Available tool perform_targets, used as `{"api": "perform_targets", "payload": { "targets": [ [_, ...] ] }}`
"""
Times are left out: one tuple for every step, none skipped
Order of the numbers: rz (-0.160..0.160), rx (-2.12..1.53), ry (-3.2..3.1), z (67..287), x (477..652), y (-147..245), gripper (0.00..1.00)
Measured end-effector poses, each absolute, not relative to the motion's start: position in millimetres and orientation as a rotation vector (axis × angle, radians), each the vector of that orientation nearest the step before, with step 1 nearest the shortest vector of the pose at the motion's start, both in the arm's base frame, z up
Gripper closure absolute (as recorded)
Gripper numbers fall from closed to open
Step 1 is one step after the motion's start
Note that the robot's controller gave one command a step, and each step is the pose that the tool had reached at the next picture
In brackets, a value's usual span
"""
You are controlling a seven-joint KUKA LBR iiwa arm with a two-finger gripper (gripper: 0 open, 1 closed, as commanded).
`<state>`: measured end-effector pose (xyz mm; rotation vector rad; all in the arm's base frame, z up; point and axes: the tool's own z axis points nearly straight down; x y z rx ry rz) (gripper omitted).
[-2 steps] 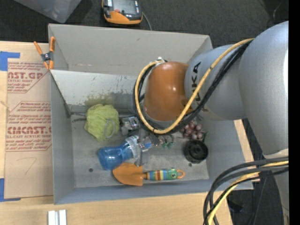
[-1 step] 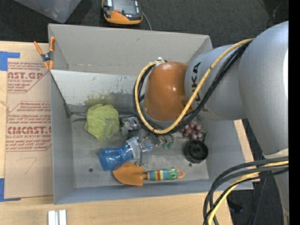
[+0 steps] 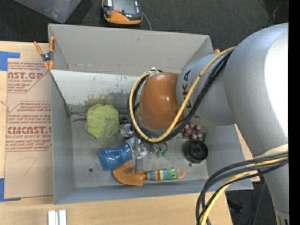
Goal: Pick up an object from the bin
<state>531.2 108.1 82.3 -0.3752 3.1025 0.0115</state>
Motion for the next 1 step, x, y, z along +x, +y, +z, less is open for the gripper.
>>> {"api": "perform_targets", "payload": {
  "targets": [
    [0.013,-0.352,3.098,69.5,530.5,113.4,0.0]
  ]
}}
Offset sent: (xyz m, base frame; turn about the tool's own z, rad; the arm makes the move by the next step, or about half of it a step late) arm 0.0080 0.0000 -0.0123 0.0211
